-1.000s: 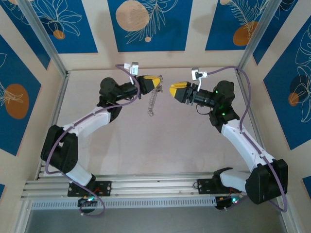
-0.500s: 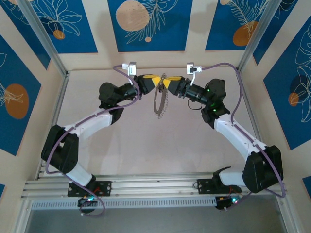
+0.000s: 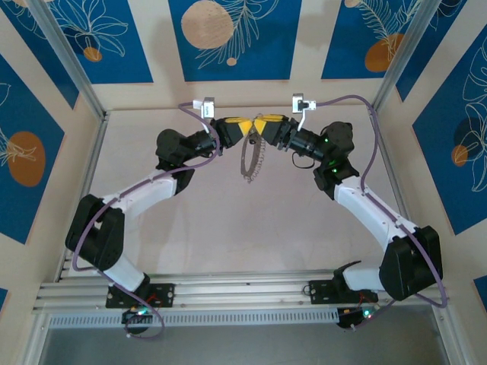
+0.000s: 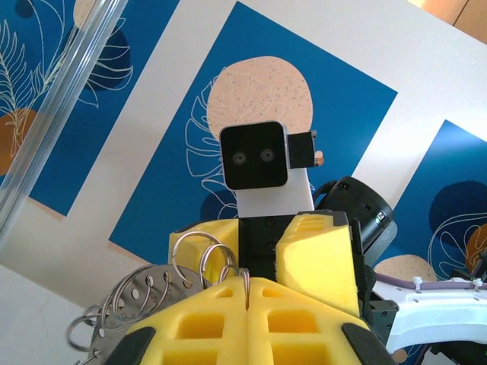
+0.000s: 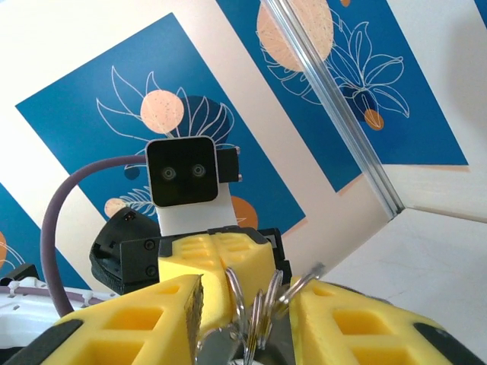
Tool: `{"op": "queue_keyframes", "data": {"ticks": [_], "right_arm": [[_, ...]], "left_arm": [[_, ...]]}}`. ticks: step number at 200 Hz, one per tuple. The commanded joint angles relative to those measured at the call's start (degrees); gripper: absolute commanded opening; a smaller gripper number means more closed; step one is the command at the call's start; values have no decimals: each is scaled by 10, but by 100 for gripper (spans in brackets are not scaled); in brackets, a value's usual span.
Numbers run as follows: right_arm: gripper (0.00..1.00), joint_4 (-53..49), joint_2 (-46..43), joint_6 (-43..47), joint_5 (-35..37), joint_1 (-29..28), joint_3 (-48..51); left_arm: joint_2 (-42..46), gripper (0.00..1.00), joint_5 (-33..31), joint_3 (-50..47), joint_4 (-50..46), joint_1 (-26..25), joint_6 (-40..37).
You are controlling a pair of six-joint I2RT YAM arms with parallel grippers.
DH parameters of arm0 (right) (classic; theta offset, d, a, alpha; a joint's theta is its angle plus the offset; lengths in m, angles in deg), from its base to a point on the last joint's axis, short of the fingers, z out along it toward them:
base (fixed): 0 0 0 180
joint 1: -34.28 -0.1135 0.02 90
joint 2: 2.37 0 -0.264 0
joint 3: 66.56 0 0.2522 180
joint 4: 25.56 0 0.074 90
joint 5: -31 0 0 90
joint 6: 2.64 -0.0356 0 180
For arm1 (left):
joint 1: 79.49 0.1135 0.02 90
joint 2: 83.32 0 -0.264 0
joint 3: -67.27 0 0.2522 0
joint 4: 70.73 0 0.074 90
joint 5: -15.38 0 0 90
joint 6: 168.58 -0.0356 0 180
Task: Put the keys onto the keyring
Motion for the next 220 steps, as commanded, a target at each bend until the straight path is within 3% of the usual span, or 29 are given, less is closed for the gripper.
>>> {"op": "queue_keyframes", "data": {"ticks": [1, 40, 79, 99, 152, 220], "right_arm": [[34, 15, 8, -1, 3, -8, -19], [29, 7, 7, 3, 0, -9, -18], [44, -20, -33, 15, 30, 15, 13], [46, -20, -62, 6, 42, 36, 37], [44, -34, -87, 11, 25, 26, 29], [39, -31, -46, 20, 24, -6, 1]], "left_arm": [[-2, 0, -5, 11, 34, -9, -3], [1, 0, -4, 12, 30, -9, -6], [1, 0, -4, 14, 25, -10, -9], [1, 0, -3, 14, 26, -10, -9], [-5, 0, -1, 17, 29, -11, -8], [1, 0, 1, 18, 28, -11, -9]]}}
